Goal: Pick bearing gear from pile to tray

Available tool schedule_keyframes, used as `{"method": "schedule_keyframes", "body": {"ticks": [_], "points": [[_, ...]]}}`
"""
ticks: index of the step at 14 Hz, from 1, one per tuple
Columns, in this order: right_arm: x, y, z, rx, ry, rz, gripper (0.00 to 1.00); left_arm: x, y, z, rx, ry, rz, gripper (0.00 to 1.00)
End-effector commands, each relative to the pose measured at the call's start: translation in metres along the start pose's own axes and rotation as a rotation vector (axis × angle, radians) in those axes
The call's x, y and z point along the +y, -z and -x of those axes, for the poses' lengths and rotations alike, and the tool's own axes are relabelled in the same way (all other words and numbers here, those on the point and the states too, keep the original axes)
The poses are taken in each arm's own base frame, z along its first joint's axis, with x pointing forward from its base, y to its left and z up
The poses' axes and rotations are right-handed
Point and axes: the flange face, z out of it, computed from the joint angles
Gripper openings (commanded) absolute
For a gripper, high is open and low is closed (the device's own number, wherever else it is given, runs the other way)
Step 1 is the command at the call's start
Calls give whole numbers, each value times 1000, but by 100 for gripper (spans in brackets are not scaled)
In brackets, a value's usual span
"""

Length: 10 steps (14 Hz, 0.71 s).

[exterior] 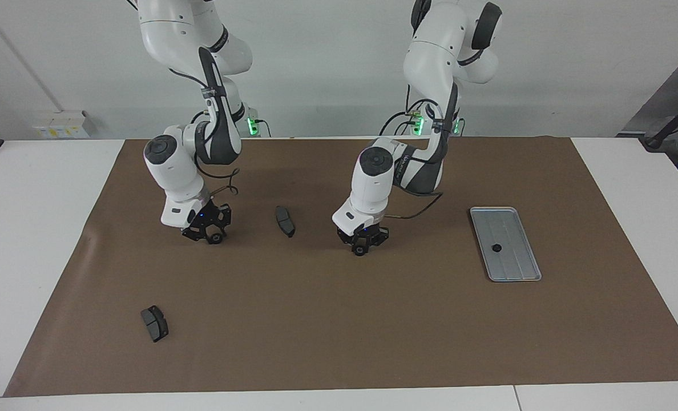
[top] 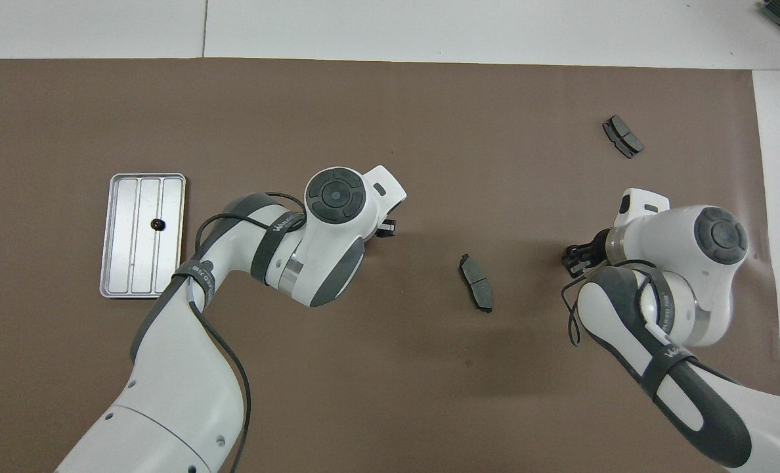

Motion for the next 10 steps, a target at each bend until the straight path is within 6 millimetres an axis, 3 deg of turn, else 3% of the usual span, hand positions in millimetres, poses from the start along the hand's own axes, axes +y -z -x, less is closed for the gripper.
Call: {"method": "schedule_keyframes", "body": {"ticks": [1,3,5,8,10], "points": [[1,-1,6,21,-45,0,0,-67,27,-37,2,95,-10,0],[-1,2,1,22,-128,-2,0,-126,45,-51,9,153,-10,0],[-2,18,-8,18,-195,-12,0,-186,58,-53,-7,154,-16,0],[-2,62,-39,1,-369,-39,0,-267,56,-39,-43,54,-20,0],[-18,93,-71,-7,-493,-47,0,-321,48,-20,-78,-33,-17,0]]}}
